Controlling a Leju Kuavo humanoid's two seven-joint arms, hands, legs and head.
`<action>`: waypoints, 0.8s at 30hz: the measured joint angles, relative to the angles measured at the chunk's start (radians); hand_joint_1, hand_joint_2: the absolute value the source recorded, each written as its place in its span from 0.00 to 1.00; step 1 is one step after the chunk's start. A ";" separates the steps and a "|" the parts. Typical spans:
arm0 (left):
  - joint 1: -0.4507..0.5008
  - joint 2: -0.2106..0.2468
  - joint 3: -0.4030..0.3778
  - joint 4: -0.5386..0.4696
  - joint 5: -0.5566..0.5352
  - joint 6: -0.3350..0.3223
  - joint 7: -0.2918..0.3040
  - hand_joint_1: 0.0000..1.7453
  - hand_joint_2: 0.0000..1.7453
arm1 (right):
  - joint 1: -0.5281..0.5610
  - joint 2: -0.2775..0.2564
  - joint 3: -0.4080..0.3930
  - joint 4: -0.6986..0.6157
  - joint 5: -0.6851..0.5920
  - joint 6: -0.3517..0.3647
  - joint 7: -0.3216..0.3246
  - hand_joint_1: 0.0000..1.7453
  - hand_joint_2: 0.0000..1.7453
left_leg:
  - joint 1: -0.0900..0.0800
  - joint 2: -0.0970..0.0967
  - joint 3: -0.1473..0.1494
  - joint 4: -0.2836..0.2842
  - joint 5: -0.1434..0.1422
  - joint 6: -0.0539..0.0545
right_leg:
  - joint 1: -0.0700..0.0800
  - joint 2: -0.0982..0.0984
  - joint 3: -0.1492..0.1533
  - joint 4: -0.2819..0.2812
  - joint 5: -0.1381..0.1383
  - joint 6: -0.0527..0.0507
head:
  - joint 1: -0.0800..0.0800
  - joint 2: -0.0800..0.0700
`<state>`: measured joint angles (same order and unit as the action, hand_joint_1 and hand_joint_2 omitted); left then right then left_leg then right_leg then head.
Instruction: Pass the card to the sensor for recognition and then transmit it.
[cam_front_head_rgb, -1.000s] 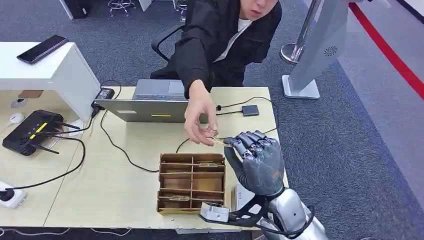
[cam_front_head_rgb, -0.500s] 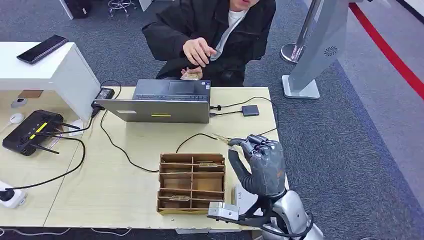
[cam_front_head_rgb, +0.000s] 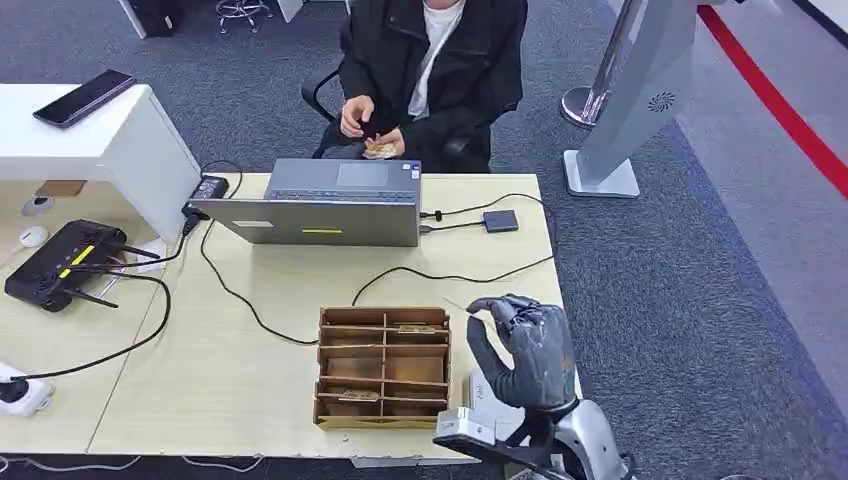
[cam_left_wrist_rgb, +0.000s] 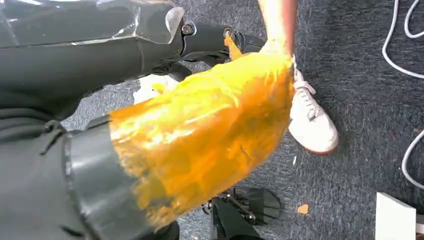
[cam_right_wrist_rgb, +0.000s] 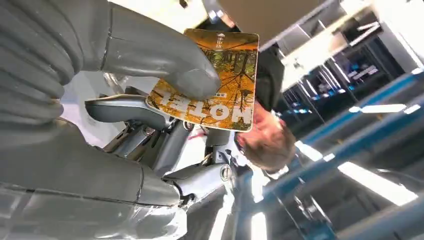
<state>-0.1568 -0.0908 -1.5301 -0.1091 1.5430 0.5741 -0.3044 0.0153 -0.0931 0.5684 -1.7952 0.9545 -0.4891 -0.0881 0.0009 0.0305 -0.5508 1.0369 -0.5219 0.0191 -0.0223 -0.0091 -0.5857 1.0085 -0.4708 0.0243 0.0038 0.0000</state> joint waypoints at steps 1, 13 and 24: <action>0.001 0.001 0.000 0.000 0.002 0.000 -0.001 0.00 0.00 | 0.009 0.000 -0.005 0.001 -0.012 0.003 -0.002 1.00 1.00 | 0.000 0.000 0.000 0.000 0.000 0.000 | 0.000 0.000 0.000 0.000 0.000 0.000 | 0.000 0.000; 0.015 0.002 0.002 0.000 0.021 0.002 -0.017 0.00 0.00 | 0.101 0.000 -0.059 0.015 -0.097 0.029 -0.010 1.00 1.00 | 0.000 0.000 0.000 0.000 0.000 0.000 | 0.000 0.000 0.000 0.000 0.000 0.000 | 0.000 0.000; 0.016 0.002 0.004 0.000 0.021 0.003 -0.018 0.00 0.00 | 0.126 0.000 -0.077 0.026 -0.117 0.028 0.000 1.00 1.00 | 0.000 0.000 0.000 0.000 0.000 0.000 | 0.000 0.000 0.000 0.000 0.000 0.000 | 0.000 0.000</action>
<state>-0.1410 -0.0885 -1.5263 -0.1091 1.5644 0.5772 -0.3223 0.1418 -0.0931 0.4917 -1.7693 0.8377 -0.4608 -0.0877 0.0009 0.0305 -0.5508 1.0369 -0.5220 0.0190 -0.0223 -0.0090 -0.5857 1.0084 -0.4709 0.0243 0.0038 0.0000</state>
